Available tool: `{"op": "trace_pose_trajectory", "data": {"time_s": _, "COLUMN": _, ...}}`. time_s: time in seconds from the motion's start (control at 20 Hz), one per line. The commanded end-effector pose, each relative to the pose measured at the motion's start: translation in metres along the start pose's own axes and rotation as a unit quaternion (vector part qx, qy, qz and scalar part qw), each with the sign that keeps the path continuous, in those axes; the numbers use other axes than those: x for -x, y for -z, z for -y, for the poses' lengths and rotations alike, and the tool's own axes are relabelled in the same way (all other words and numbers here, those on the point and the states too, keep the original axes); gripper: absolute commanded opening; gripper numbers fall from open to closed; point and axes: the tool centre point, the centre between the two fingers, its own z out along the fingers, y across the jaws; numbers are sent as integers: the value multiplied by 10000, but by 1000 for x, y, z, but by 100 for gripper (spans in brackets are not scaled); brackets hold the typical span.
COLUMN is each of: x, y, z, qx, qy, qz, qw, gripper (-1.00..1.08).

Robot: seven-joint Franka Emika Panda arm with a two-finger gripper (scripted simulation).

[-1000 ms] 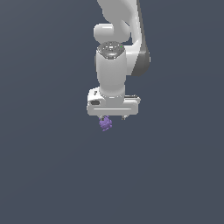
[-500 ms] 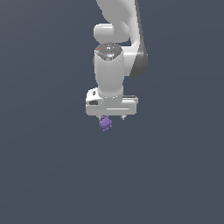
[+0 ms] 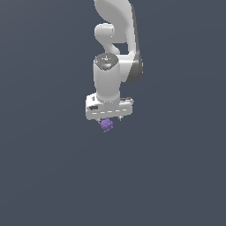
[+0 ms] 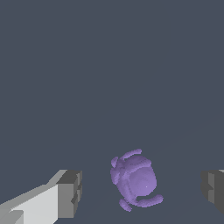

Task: Pick up the object and move it to a goal position.

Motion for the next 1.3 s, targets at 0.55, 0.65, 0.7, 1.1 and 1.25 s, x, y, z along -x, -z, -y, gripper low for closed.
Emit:
{"op": "trace_pose_trajectory", "data": {"time_s": 0.55, "x": 50, "y": -56, "z": -14, "qx": 23, "qy": 1303, "qz": 131, "qw": 9914, "gripper": 100}}
{"op": "trace_pose_trajectory", "data": {"time_s": 0.65, "x": 54, "y": -60, "z": -15, "qx": 21, "qy": 1408, "qz": 141, "qw": 9899, "gripper": 100}}
{"op": "trace_pose_trajectory", "data": {"time_s": 0.7, "x": 56, "y": -61, "z": -15, "qx": 20, "qy": 1451, "qz": 145, "qw": 9893, "gripper": 100}}
{"op": "trace_pose_trajectory", "data": {"time_s": 1.1, "x": 60, "y": -65, "z": -16, "qx": 16, "qy": 1547, "qz": 157, "qw": 9878, "gripper": 100}}
{"op": "trace_pose_trajectory", "data": {"time_s": 1.25, "x": 61, "y": -71, "z": -16, "qx": 16, "qy": 1550, "qz": 157, "qw": 9878, "gripper": 100}}
